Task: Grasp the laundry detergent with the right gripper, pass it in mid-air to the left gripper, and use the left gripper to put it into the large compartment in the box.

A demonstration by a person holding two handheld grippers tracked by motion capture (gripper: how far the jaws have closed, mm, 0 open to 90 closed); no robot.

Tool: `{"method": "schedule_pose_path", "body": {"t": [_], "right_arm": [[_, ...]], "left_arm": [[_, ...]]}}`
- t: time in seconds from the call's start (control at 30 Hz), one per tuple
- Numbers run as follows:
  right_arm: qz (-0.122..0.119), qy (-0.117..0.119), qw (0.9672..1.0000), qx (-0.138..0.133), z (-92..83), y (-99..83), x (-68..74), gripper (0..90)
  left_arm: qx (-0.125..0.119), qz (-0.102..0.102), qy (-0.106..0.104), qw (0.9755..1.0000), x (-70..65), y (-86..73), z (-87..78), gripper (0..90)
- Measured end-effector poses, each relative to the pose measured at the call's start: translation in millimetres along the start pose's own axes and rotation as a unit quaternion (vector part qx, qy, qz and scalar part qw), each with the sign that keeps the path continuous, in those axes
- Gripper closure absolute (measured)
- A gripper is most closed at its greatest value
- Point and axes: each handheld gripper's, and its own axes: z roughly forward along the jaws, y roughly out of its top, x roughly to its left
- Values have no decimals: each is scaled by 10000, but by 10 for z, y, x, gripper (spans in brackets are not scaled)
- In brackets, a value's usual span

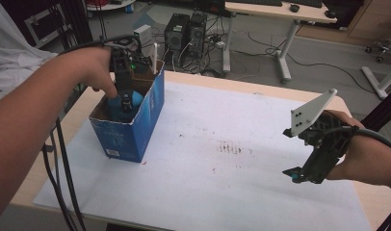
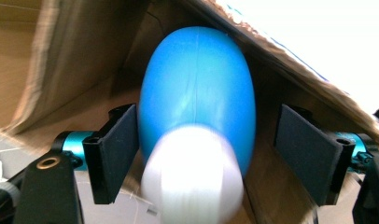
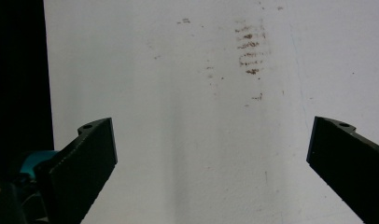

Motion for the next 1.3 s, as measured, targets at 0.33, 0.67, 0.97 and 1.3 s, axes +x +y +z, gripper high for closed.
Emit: {"method": "schedule_pose_path", "body": {"t": [0.33,0.67,0.97,1.3], "right_arm": [[42,33,9999,117,-107,-25,-91,8],[77,154,9992,356,-219,-30,-266,8],[116,228,9969,742,-258,-1,-385,8],[-163,323,9918,1228,-270,26,-433,8]], "left_arm": [[-72,227,249,9994,-146,71,-550,175],[-200,893,51,9958,-481,376,-795,109],[-120,1624,-198,9865,-719,684,-666,59],[36,2049,-332,9782,-823,916,-417,16]]}}
